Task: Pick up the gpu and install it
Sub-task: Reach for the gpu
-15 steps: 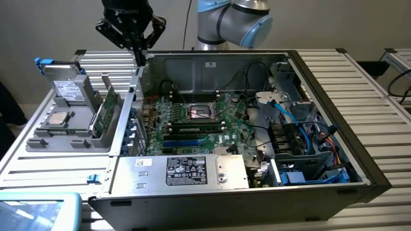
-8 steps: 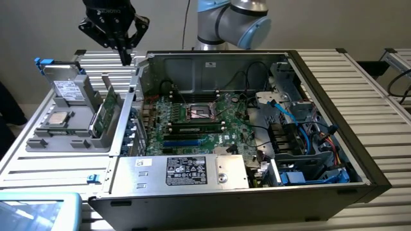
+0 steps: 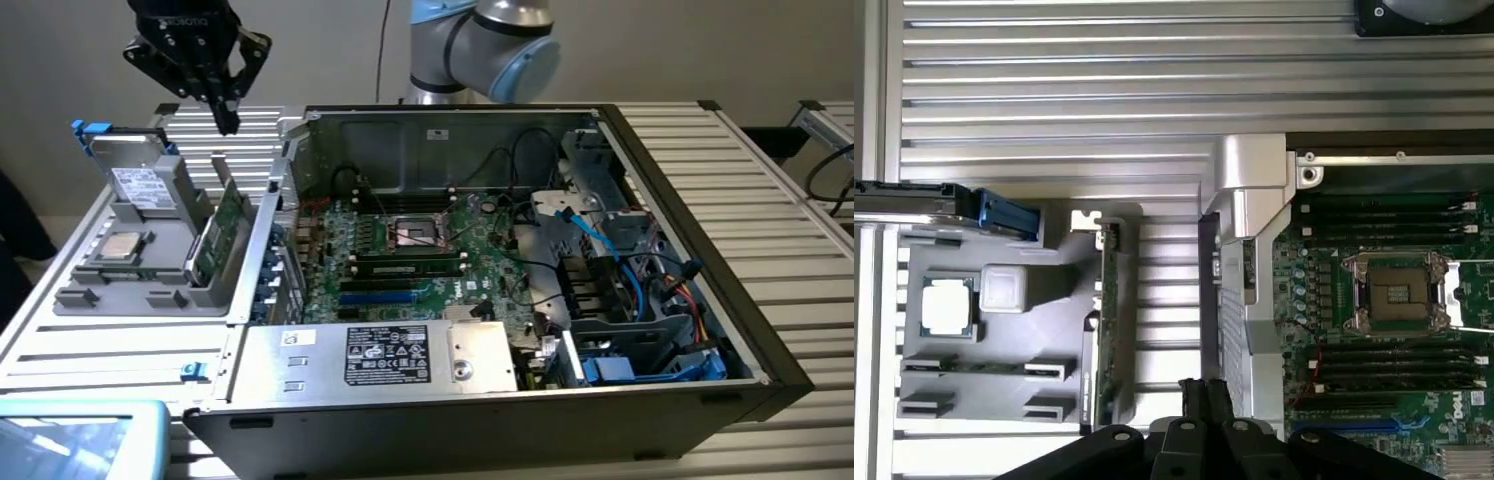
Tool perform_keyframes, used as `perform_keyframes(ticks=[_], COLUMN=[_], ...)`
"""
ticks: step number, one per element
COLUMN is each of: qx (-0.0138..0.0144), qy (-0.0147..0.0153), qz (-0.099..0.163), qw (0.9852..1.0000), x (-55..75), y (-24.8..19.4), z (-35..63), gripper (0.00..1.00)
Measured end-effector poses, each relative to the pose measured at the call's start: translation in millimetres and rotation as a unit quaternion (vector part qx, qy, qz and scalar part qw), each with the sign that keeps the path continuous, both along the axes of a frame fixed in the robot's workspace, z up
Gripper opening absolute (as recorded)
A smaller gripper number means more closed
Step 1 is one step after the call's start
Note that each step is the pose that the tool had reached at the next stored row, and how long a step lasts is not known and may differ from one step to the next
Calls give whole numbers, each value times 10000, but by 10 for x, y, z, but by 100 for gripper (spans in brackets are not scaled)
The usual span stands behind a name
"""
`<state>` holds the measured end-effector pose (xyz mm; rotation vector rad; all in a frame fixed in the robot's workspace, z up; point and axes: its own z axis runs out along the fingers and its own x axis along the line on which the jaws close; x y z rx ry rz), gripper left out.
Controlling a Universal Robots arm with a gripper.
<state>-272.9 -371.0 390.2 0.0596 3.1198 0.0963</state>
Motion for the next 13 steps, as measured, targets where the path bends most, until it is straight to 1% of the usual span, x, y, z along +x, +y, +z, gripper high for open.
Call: perform_keyframes(ticks=[8,10,13], qx=[0,0,0], qy=[0,0,1], qz=[12,15,16], qw=[10000,10000,10000], x=[-346,-404,-429], y=[2,1,1], z=[-20,-27,-64], gripper=[12,12,12])
